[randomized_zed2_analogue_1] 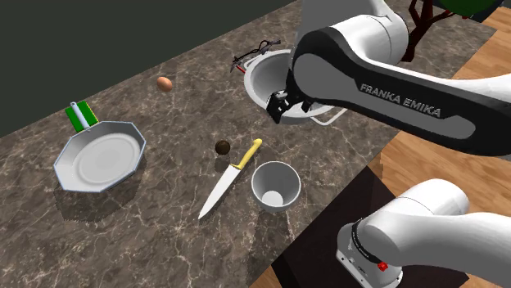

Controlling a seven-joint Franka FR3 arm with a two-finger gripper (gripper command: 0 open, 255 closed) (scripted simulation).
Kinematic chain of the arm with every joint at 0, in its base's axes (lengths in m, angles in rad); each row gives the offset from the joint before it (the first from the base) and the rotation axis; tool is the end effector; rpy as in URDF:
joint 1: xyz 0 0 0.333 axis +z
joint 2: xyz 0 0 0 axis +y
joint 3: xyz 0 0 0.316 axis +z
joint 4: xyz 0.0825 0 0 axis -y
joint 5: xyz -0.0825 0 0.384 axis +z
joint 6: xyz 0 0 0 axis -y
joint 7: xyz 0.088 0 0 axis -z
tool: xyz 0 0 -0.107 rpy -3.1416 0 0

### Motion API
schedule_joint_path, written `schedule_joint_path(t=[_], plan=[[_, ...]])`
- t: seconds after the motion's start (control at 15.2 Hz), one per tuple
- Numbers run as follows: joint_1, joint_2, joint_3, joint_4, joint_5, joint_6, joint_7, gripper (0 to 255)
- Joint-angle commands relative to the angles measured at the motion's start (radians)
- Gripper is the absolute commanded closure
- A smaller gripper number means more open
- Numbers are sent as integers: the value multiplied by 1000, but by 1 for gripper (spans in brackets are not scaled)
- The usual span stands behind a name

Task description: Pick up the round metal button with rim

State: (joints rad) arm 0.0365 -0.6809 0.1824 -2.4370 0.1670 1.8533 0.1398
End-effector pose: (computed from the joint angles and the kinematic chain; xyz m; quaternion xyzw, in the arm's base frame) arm 0.3455 0.0997 0.5382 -0.9987 -0.0024 -0.0410 0.0309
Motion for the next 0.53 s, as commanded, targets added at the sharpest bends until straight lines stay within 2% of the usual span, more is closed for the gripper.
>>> schedule_joint_path(t=[0.0, 0.46], plan=[[10, 55, 40, 5, 18, 59, 36, 0], [29, 257, 165, 61, 38, 232, 156, 0]])
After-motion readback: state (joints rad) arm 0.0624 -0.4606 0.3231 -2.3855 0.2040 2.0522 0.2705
